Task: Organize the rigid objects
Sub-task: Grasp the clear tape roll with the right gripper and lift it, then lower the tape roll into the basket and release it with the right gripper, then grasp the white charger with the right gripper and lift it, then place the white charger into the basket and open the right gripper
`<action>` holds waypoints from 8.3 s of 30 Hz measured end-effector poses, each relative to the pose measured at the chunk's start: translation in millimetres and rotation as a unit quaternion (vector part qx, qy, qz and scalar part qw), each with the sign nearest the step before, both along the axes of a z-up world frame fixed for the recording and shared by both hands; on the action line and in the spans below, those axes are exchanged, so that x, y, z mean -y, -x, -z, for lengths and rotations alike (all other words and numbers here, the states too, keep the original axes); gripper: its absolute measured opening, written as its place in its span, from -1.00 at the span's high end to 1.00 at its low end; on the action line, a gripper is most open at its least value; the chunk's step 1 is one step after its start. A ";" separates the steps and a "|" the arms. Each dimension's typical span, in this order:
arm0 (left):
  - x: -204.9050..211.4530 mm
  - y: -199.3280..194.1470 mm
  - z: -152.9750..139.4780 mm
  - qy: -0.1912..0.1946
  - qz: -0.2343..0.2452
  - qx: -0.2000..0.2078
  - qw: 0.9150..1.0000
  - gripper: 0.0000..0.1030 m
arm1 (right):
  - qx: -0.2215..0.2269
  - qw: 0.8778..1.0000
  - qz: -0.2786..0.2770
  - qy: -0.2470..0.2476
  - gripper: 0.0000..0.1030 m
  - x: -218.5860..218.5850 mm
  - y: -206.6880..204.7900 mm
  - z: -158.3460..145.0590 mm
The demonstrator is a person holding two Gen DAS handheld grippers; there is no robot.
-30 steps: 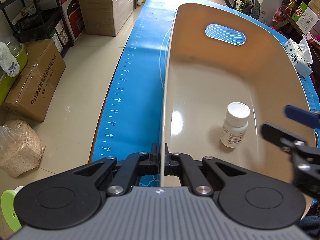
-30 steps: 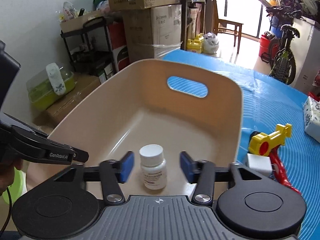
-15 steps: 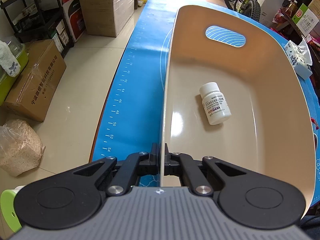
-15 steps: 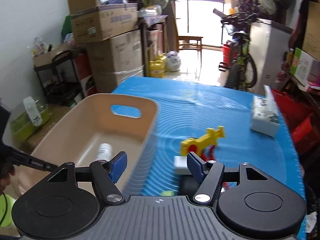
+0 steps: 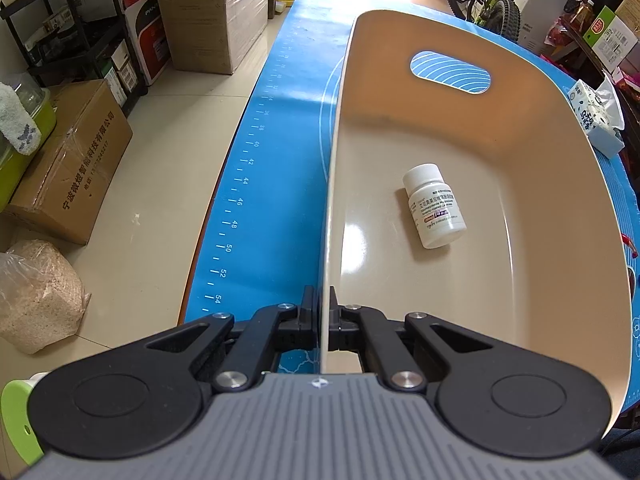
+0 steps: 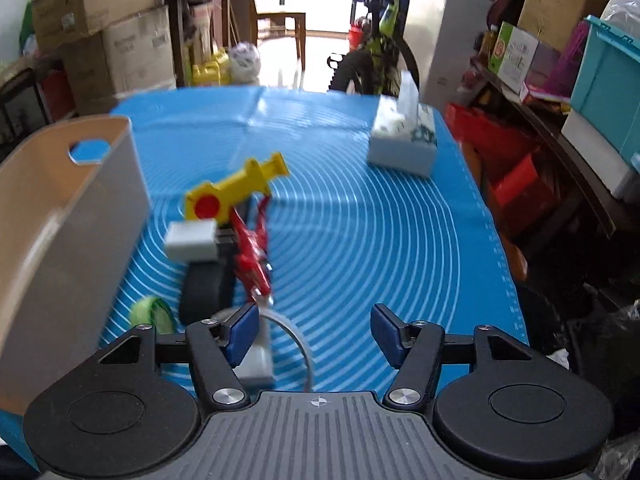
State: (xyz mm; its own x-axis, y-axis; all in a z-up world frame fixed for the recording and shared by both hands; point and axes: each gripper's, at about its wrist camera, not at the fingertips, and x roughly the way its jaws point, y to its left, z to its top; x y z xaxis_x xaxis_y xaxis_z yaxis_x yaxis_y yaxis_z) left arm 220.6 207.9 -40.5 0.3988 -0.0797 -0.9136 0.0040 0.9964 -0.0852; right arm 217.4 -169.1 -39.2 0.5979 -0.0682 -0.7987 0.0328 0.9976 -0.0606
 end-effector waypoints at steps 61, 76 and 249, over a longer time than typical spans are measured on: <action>0.7 -0.8 0.8 0.002 0.000 0.000 1.000 0.92 | 0.125 0.990 -0.040 -0.052 0.69 -59.1 7.2 -60.6; 3.0 -1.0 1.5 0.001 0.002 0.000 1.000 0.92 | 0.134 0.982 -0.115 -0.068 0.69 -139.1 -23.9 -65.4; 2.2 -1.5 1.5 0.006 0.002 0.001 1.000 0.92 | 0.016 0.966 -0.259 -0.012 0.04 -235.4 -39.4 -4.0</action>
